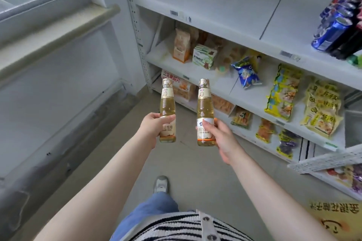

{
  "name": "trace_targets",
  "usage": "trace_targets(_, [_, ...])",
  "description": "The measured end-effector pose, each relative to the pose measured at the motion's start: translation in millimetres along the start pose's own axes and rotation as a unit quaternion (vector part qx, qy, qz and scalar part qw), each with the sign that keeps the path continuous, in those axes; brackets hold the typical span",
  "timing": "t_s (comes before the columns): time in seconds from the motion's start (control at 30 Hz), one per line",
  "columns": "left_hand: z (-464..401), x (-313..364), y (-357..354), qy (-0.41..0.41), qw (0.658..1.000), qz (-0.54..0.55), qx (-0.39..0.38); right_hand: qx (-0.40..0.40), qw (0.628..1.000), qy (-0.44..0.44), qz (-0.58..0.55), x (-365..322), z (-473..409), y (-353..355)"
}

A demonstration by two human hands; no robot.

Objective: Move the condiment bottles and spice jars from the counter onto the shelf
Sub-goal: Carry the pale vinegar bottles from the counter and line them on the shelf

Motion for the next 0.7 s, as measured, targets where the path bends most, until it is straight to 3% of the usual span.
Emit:
trace_targets(0.2, [-81, 101, 8, -0.029, 0.999, -0.039, -0.018, 0.032, 0.999, 0.001, -0.015, -57, -94, -32])
trace_targets(0.37, [-138, 141, 1, -0.015, 0.999, -0.038, -0.023, 0.034, 0.999, 0.002, -0.016, -89, -165, -42])
trace_targets(0.7, [-236, 240, -9, -0.041, 0.999, 0.020, 0.020, -0.026, 1.000, 0.014, 0.008, -171, -303, -58])
Point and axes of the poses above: each hand's wrist, its own z-axis away from the middle knuckle, its own y-axis out of the back of the hand, x = y × z, the point moved 7 cm from there along -z, towards the middle knuckle, and after that the axes turned 1 degree about z, right-handed, at the moved point
